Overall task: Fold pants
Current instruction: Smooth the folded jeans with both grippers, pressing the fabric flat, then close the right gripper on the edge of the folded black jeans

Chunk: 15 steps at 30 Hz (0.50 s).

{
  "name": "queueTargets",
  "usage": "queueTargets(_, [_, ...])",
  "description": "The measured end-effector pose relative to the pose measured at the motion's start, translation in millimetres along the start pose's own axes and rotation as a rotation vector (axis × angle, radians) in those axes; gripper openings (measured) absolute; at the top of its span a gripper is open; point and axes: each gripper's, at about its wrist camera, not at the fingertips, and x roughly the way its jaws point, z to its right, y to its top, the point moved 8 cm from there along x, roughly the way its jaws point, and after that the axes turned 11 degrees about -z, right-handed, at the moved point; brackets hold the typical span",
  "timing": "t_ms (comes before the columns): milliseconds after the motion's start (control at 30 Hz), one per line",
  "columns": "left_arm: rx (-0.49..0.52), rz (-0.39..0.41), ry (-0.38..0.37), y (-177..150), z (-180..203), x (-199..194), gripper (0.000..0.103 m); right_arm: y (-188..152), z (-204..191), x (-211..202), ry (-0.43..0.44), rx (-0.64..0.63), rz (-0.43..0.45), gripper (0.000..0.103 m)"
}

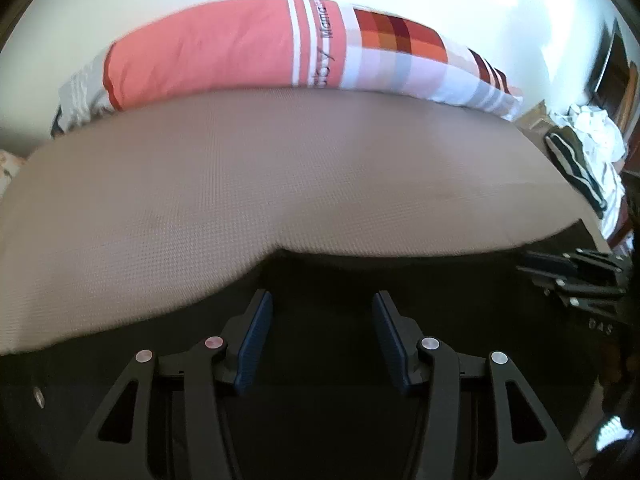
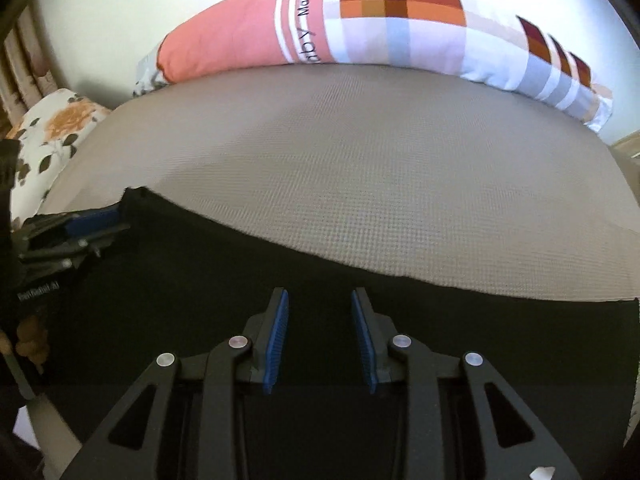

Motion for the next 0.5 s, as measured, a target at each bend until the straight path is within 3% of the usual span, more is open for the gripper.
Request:
queueTargets(100, [-0.05,-0.025,-0.013,4.1,-9.6,11.5,0.053,0.3,-0.3,0.8,0.005,0.008,0.016,0.034])
queueTargets(233, [-0.009,-0.013,0.048,7.6,-5.4,14.1,0.053,-1.3,-2.2,1.5,-0.008,0.001,0.041,0.039])
queueTargets(500, [-0.04,-0.021,0.081,13.0,-7.5,12.0,0.054,-0.8,-5.6,1.8,-0.014,-0.011,0.037,0.045])
